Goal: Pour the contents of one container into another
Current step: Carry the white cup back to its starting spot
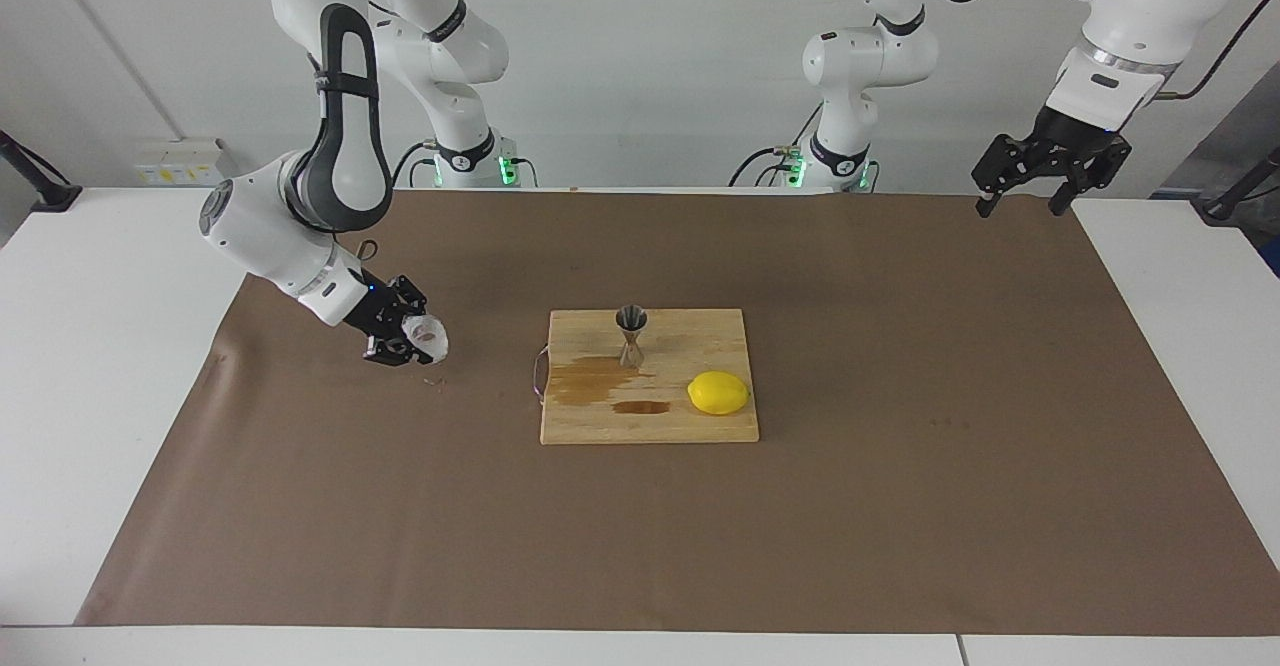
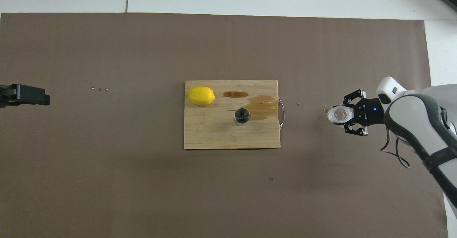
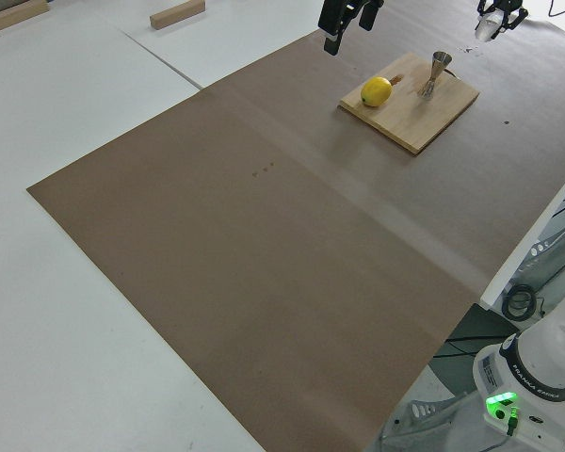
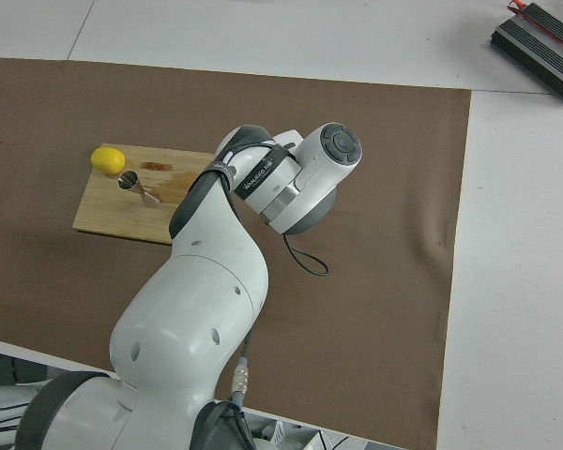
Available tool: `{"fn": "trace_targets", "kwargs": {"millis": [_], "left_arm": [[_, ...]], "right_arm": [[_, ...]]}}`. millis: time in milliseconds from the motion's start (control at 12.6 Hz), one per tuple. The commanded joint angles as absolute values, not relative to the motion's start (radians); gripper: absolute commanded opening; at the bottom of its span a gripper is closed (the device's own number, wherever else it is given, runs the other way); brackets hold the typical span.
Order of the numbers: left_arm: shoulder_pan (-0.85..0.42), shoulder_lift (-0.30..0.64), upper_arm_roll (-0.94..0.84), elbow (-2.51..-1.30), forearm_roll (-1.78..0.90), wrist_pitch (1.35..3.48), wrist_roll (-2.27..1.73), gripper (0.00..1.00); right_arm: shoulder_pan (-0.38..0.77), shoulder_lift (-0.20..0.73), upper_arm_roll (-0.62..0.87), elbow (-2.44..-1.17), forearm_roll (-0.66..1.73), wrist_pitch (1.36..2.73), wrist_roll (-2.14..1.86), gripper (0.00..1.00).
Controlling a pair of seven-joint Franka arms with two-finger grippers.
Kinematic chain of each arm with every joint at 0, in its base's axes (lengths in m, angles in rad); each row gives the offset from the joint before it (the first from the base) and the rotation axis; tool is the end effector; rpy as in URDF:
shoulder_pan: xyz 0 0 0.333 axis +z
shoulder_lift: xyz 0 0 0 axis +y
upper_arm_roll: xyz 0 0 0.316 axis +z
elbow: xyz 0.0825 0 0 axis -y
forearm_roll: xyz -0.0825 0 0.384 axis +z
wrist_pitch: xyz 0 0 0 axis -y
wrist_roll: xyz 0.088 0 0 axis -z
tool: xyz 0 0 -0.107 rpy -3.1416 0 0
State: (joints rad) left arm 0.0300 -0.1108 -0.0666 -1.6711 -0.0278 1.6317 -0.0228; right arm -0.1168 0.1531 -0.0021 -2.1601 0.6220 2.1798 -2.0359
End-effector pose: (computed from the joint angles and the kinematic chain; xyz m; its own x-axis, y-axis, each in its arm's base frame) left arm 0.5251 -0.0241 0.6421 0.9974 -0.0121 0.0706 -0.0137 -0.9997 0.0221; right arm 0.5449 -0.0431 0.3213 0.0443 0.8770 0.4785 0.9986 -0.0522 0.0031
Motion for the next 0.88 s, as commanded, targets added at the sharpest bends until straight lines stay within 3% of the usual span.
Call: {"fn": "trace_targets", "kwargs": {"millis": [0, 557, 716, 796], "left_arm": [[0.037, -0.118, -0.069, -1.680, -0.026, 1.655, -0.008, 1.00], [0.034, -0.106, -0.068, -1.674, -0.025, 1.661, -0.011, 1.00], [0.032, -0.107, -0.071, -1.677, -0.025, 1.663, -0.012, 1.00], [0.034, -0.109, -0.071, -1.677, -0.025, 1.661, -0.012, 1.00]], "right_arm": [[-0.130, 0.175, 0.011, -2.187, 0.653, 2.226, -2.082, 0.45], [-0.129, 0.222, 0.011, -2.184, 0.696, 2.286, -2.154, 0.49], [-0.129, 0.222, 0.011, -2.183, 0.696, 2.281, -2.152, 1.00], [-0.127, 0.221, 0.009, -2.181, 0.696, 2.276, -2.148, 1.00]]}}
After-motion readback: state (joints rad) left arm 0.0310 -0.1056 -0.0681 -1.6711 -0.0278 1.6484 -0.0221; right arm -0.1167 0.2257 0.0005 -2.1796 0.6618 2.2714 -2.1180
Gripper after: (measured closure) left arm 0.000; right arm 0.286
